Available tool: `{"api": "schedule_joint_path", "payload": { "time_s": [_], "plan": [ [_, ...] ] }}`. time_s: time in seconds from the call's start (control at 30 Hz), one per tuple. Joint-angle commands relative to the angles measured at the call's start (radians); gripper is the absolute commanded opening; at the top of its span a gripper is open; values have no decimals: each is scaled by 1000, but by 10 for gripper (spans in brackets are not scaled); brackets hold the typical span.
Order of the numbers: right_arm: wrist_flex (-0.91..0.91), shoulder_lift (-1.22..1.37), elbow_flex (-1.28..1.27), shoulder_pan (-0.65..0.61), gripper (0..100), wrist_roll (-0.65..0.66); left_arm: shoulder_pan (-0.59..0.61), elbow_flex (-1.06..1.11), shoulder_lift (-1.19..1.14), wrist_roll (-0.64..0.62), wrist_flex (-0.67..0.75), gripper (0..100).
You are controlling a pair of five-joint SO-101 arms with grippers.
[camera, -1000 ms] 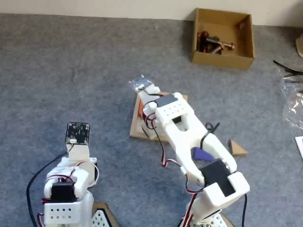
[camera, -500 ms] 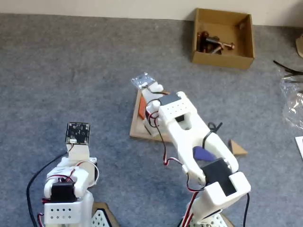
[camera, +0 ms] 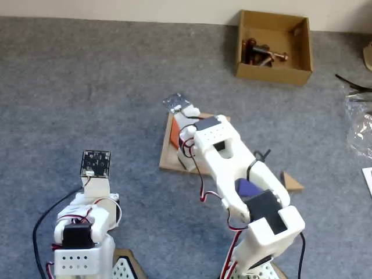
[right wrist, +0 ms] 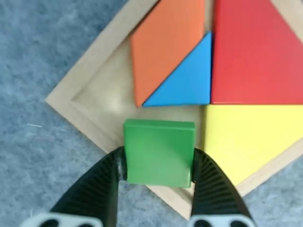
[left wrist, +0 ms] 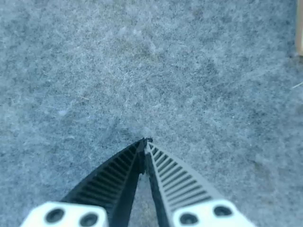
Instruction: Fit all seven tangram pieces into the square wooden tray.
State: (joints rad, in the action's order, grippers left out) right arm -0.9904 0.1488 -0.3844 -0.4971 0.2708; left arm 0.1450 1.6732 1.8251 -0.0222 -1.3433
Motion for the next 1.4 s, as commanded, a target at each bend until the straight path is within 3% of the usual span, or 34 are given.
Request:
{"api": "schedule_joint_path", "payload": {
  "time_s": [0.0,0.6,1.37],
  "plan": [
    [62,8,5,13,74,6,13,22,5,6,-8,7],
    [176,15,5,13,74,6,13,22,5,6,-8,7],
    [51,4,82,12,74,2,13,22,5,6,-8,7]
  ]
}}
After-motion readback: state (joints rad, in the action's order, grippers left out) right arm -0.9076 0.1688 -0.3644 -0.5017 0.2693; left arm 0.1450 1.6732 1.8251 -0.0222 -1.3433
